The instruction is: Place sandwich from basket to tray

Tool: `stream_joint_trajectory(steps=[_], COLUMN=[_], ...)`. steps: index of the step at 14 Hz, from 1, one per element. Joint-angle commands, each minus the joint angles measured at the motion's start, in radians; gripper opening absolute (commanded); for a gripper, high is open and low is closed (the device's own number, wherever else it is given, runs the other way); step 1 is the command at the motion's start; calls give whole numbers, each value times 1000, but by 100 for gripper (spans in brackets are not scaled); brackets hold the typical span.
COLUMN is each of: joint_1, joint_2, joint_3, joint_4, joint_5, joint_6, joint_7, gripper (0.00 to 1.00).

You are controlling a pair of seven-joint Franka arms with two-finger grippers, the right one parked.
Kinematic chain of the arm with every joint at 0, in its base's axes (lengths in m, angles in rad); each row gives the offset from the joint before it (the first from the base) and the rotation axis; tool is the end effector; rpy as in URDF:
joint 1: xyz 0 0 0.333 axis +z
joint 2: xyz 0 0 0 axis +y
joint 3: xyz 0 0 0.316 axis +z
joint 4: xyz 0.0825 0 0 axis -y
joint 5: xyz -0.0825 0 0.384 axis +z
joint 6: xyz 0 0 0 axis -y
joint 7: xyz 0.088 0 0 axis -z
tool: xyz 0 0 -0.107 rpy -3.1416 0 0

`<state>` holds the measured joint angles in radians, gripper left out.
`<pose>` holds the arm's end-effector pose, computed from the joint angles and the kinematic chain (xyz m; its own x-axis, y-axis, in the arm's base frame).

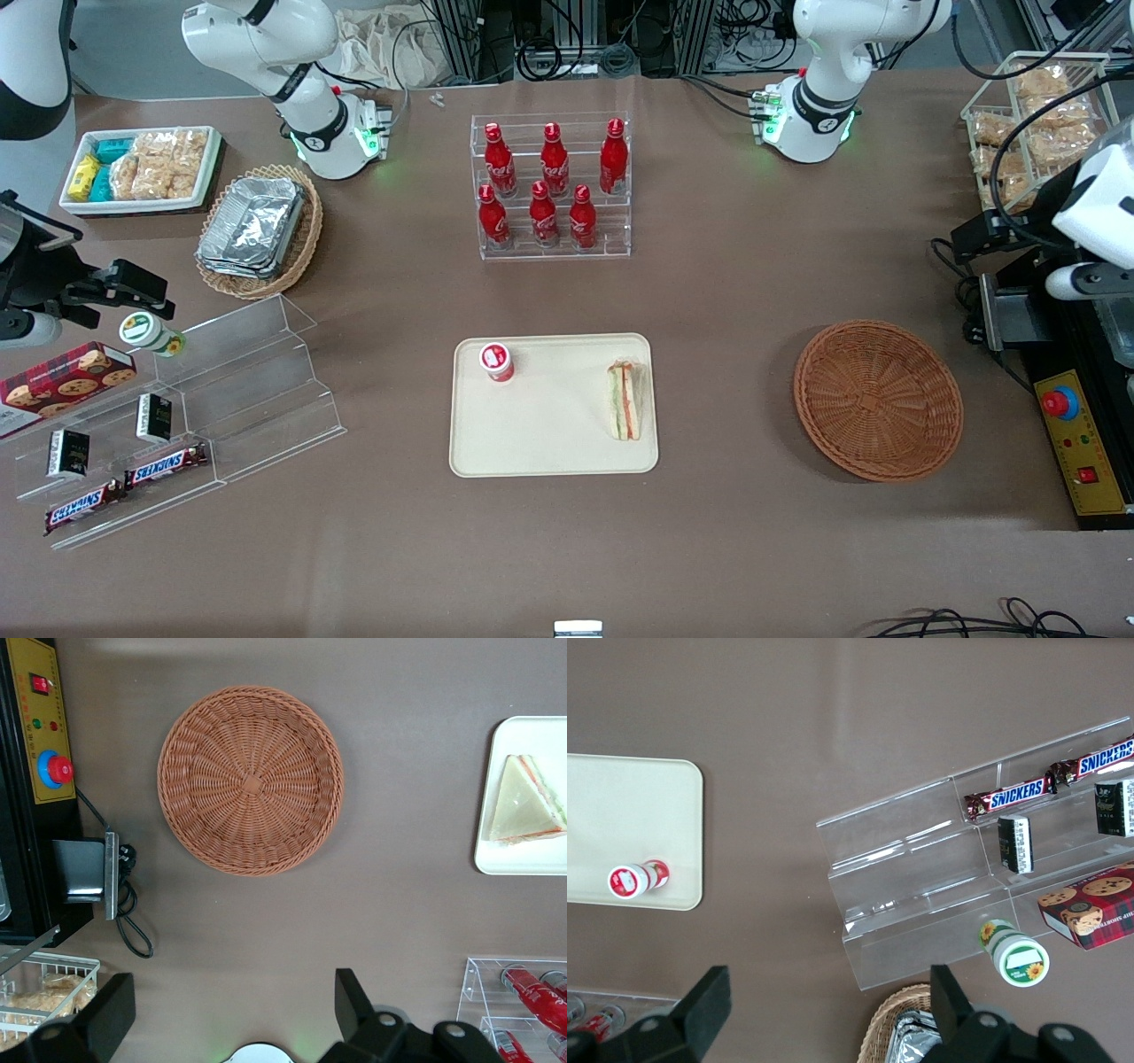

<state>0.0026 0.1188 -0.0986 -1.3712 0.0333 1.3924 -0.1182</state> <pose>0.5706 -0.0470 0.6355 0.9952 0.0281 -0.0936 0.0251 -0.9991 -0.0328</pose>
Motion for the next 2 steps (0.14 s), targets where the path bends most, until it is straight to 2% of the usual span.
stream_joint_trajectory(steps=[1,2], joint_1=[0,0], joint_2=[-4,-4], joint_3=[2,2], joint_4=[-3,-3], joint_5=[-12,-12], joint_6=[11,11], joint_7=[-6,-6], gripper=[100,100])
